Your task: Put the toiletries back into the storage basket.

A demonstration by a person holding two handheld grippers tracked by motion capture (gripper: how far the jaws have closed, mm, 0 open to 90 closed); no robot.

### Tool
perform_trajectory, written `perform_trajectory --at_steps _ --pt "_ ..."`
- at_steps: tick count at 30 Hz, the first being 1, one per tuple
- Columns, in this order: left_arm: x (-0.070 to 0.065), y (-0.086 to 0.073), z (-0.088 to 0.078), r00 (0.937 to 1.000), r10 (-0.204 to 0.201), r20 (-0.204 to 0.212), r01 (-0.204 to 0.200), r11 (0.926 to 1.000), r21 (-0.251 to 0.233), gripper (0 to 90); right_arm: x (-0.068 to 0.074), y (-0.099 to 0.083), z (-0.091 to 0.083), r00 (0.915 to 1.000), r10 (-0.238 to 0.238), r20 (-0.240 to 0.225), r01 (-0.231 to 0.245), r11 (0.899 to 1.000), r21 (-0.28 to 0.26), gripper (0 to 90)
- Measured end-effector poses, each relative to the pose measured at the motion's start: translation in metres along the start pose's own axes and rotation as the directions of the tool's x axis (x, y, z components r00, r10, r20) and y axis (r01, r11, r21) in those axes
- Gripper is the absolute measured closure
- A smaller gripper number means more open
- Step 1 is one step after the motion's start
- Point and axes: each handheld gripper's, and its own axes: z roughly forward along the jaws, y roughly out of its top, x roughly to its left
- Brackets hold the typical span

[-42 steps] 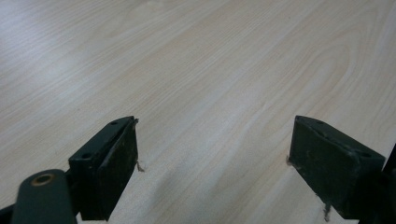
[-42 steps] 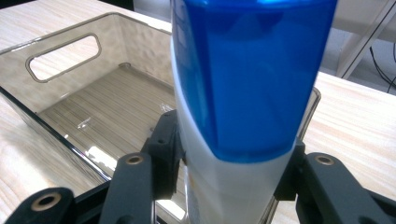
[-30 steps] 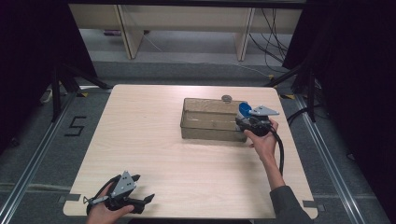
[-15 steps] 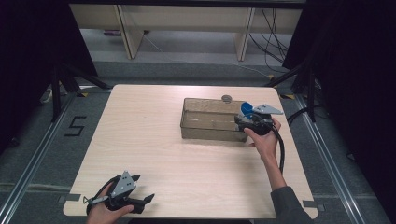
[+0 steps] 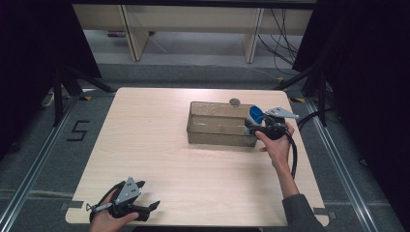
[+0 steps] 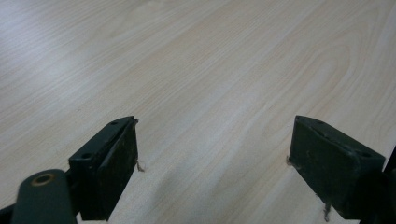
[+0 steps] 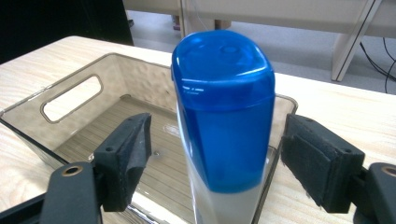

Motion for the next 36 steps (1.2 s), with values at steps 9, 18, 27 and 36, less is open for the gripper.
perform_trajectory --at_steps 9,18,27,36 --pt "-0.001 0.0 0.001 0.9998 -0.016 0.007 0.016 0.9996 -0.023 15.2 0.002 0.0 -0.007 0.9988 0.049 0.004 -0.049 0.999 0.002 24.0" --pt "-0.001 -0.001 0.001 0.9998 -0.019 0.004 0.019 0.9995 -0.025 15.2 -0.002 0.001 -0.015 0.9991 0.043 0.004 -0.043 0.998 -0.039 23.9" --pt "0.0 0.0 0.0 1.0 -0.008 -0.005 0.008 0.9998 -0.019 15.2 0.003 0.002 -0.021 0.9996 0.027 0.01 -0.027 0.999 -0.043 24.0" --pt "-0.001 -0.001 0.001 0.9997 -0.026 0.002 0.026 0.9989 -0.039 15.2 0.004 0.0 -0.026 0.9987 0.05 0.006 -0.049 0.998 -0.033 24.0"
